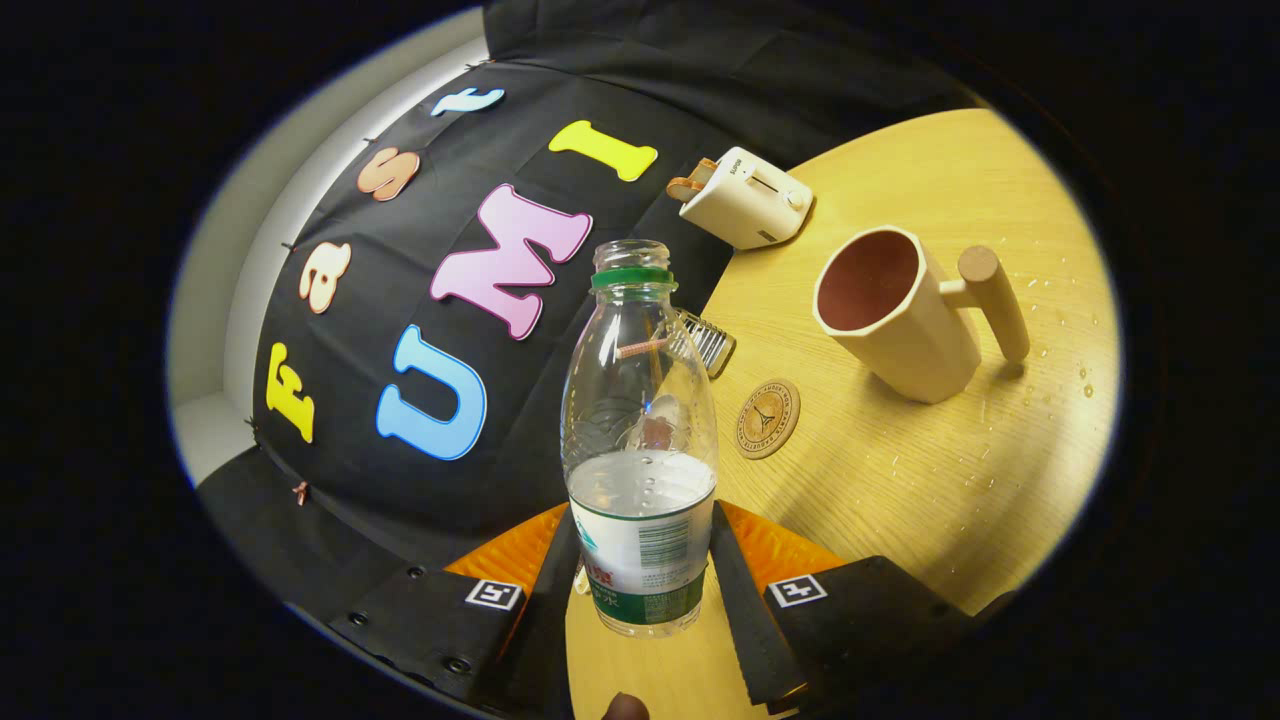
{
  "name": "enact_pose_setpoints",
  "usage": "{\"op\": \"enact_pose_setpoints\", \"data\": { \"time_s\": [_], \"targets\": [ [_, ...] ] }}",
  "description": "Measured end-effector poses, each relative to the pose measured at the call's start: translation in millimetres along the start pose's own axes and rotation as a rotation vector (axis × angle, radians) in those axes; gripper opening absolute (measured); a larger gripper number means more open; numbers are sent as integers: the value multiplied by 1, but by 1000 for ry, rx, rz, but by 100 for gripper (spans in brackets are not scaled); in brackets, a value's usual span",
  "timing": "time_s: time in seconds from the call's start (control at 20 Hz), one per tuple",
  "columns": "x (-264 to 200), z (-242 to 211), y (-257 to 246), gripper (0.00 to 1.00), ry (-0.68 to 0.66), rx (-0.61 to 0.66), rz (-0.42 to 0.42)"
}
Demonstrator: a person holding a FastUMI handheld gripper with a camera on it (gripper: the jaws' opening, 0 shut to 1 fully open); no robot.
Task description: Take the bottle from table, then pour the juice into the cup, finally place the bottle on the coaster
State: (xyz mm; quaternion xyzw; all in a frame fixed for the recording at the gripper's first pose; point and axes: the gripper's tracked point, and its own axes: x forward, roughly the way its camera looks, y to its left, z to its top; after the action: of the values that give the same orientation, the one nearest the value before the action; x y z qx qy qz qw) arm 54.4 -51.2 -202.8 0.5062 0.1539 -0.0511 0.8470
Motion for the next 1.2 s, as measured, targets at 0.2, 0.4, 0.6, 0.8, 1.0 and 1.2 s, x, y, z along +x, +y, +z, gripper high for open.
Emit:
{"op": "enact_pose_setpoints", "data": {
  "time_s": [0.2,0.4,0.6,0.8,1.0,1.2],
  "targets": [
    [7,1,-1,74,1,167,2],
    [11,4,-10,74,-12,267,-18],
    [16,11,-16,74,-33,360,-30],
    [21,15,-17,74,-36,435,-33],
    [22,17,-16,74,-41,486,-32],
    [24,18,-15,74,-47,539,-31]
  ]
}}
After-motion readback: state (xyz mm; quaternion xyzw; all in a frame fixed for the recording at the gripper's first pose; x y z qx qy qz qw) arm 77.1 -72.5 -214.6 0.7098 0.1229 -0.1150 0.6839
